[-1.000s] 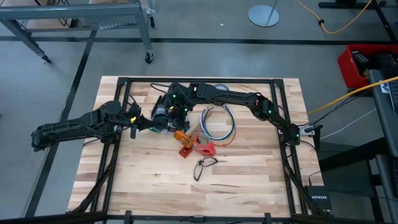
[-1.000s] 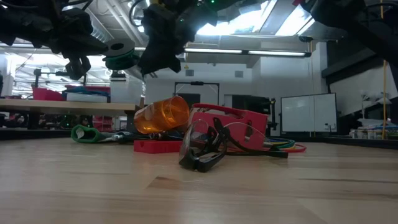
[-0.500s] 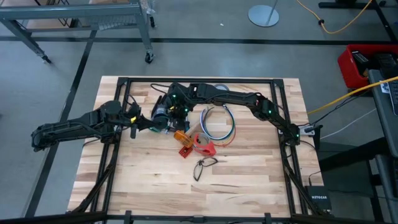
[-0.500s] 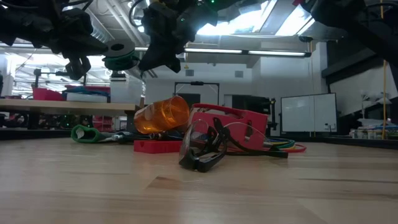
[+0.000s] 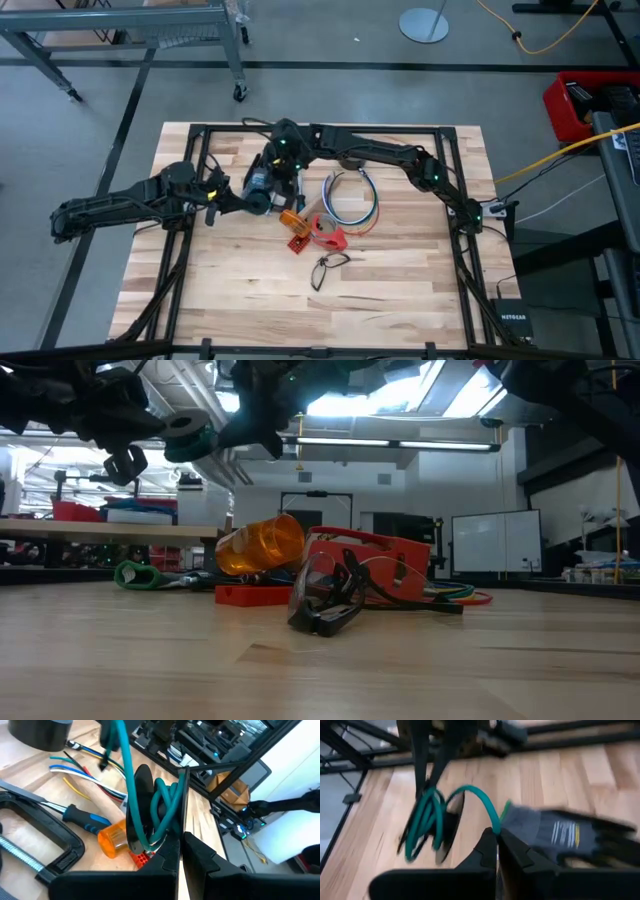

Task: Coil cords
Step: Uncoil the green wire from the spool

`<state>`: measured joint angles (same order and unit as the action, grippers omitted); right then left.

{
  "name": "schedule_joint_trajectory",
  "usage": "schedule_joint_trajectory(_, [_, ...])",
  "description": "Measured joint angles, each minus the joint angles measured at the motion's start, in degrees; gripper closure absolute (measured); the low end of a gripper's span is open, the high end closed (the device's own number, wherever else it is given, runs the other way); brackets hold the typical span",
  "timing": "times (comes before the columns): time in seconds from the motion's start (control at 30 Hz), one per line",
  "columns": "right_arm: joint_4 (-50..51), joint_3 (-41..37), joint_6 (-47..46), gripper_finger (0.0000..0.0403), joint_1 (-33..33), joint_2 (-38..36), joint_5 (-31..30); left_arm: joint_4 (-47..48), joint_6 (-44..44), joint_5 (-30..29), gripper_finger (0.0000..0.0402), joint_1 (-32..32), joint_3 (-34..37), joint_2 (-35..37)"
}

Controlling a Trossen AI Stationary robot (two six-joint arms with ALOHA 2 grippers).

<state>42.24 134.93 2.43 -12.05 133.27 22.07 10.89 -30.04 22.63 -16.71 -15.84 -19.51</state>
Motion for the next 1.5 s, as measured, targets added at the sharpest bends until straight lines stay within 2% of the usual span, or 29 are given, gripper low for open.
schedule_joint_trajectory(0.13, [-2.6, 0.0, 1.3, 0.0398, 0.0, 0.3, 0.1, -2.7, 0.0, 0.0, 0.0401, 0.0, 0.0, 0.0])
schedule_joint_trajectory(0.4, [0.6, 0.0, 0.8, 0.0399, 0.0, 0.8, 1.0, -16.3, 3.7, -0.1, 0.0401, 0.0, 0.0, 0.0])
schedule_joint_trajectory(0.53, [5.2, 0.0, 0.7, 0.04, 0.0, 0.8, 1.7, -17.7, 5.5, -2.2, 0.0401, 0.0, 0.0, 0.7])
schedule_joint_trajectory(0.8, [18.6, 0.0, 0.6, 0.04, 0.1, 0.8, 8.2, -13.2, 8.8, -7.4, 0.0401, -1.1, 0.0, 3.0])
schedule_joint_trajectory(1.03, [30.3, 0.0, 1.0, 0.04, 0.0, 0.8, 7.5, 2.2, 7.9, -7.2, 0.0401, -1.8, 0.0, 4.3])
schedule_joint_trajectory(1.17, [32.6, 0.0, 1.1, 0.04, 0.0, 0.8, 3.7, 12.2, 4.6, -3.3, 0.0401, -1.8, 0.0, 4.1])
schedule_joint_trajectory(1.27, [31.7, 0.0, 1.2, 0.04, 0.0, 0.8, -0.1, 15.3, 1.5, 1.2, 0.0401, -1.6, 0.0, 4.1])
schedule_joint_trajectory(1.4, [26.6, 0.0, 1.2, 0.0398, 0.0, 0.8, -7.0, 14.0, -1.4, 9.2, 0.0401, -0.5, 0.0, 4.1])
schedule_joint_trajectory(1.5, [20.4, 0.0, 1.2, 0.0399, 0.0, 0.8, -12.2, 9.5, -2.4, 13.9, 0.0401, 0.6, 0.0, 4.1])
